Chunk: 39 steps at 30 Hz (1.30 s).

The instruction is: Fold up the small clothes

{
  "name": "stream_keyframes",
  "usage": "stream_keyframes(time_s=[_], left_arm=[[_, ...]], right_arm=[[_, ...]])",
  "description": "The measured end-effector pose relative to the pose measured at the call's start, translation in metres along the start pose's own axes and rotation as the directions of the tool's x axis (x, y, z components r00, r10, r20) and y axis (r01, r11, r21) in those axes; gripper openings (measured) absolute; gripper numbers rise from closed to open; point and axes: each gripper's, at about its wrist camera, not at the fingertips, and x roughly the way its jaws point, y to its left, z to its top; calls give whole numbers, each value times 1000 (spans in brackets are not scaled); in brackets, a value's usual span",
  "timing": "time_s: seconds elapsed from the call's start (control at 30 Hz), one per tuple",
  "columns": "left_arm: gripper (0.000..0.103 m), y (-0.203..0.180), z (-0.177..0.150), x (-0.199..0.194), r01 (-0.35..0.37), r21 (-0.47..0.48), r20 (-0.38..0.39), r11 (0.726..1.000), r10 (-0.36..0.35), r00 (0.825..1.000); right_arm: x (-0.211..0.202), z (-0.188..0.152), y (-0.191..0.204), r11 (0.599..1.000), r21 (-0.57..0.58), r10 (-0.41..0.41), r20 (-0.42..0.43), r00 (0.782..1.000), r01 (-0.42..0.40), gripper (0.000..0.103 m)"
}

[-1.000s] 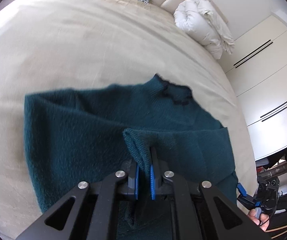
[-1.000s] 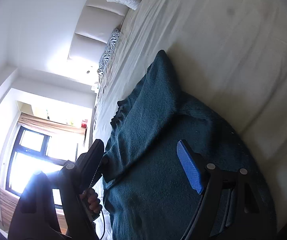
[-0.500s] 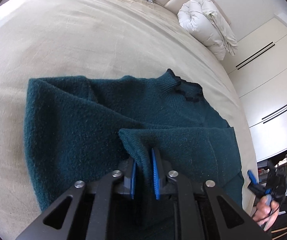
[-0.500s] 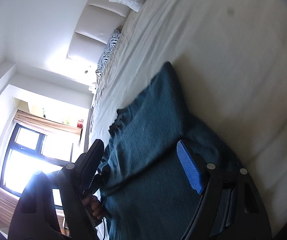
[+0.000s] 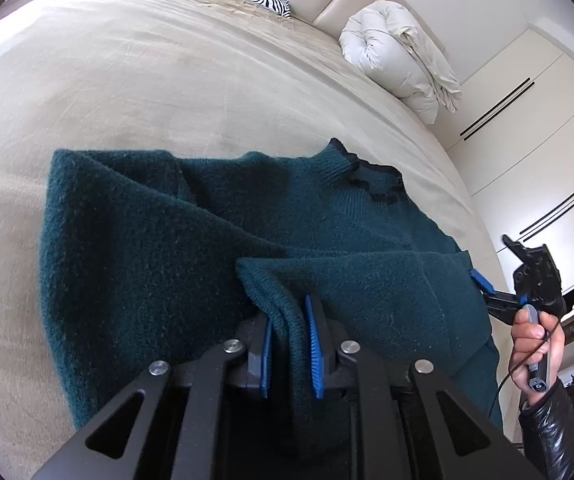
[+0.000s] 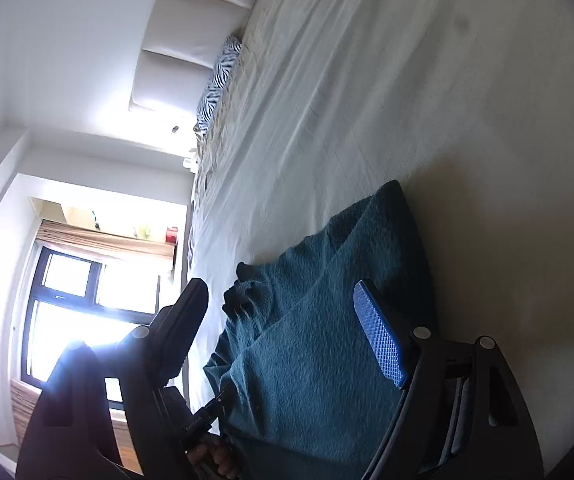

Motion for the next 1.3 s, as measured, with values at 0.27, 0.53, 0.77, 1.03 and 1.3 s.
stream_keyframes(time_s=[0.27,0.53,0.77,1.03,1.3], left_arm=[[18,-3,-2,2,2,4,15,1000,-2,1000],[35,4,-6,-26,12,-53,18,999,-11,1000],[79,20,-59,-133,-21,-119,146,993,39,989],[79,26,-174,-168,-53,-160,21,986,57,998],[70,9,-221,-190,-14,-141,-49,990,7,999]], right_arm=[[-12,-26,-14,998,-34,53,-57,997,-55,73],[-66,-76,-25,997,-43,61,-36,997,-63,75],[-131,-129,-7,989,-143,34,30,999,-29,76],[-180,-199,-17,981,-190,-21,59,998,32,76],[-245,-242,-29,960,-248,-108,95,990,129,76]])
